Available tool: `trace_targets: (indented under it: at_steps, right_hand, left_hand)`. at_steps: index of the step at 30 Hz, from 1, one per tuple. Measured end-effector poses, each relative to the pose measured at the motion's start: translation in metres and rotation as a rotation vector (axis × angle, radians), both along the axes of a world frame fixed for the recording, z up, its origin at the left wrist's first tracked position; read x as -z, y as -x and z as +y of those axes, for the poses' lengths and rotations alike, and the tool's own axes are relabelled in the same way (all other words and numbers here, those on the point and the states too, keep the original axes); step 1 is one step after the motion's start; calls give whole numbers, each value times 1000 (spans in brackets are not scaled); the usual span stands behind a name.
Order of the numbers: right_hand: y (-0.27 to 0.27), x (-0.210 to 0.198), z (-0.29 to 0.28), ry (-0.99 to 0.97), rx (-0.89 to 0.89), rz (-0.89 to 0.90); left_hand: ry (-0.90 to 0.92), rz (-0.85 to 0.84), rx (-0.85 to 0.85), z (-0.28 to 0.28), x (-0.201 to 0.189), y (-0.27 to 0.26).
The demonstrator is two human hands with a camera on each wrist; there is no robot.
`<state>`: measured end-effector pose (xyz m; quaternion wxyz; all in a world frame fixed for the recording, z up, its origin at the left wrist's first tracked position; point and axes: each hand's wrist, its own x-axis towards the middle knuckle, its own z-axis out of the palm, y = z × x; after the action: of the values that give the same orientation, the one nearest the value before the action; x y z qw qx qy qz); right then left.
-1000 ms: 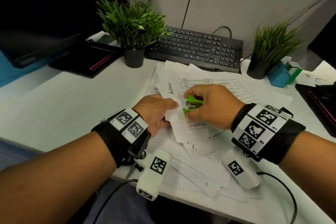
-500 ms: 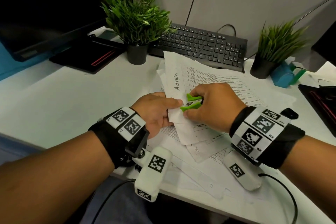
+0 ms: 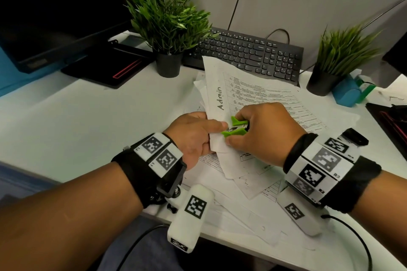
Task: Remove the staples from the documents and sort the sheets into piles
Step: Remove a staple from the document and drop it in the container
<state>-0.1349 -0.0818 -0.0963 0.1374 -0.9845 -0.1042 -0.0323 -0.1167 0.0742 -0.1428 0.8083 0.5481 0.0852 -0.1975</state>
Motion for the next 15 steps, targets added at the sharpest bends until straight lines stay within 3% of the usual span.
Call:
trace_targets:
  at_steps: [10, 15]
  right_hand:
    - [-6, 1, 0, 5, -29, 15]
    - [-12, -16, -33, -91, 118, 96]
  left_hand:
    - [-18, 12, -30, -2, 2, -2]
    - [-30, 33, -77, -2, -3, -2]
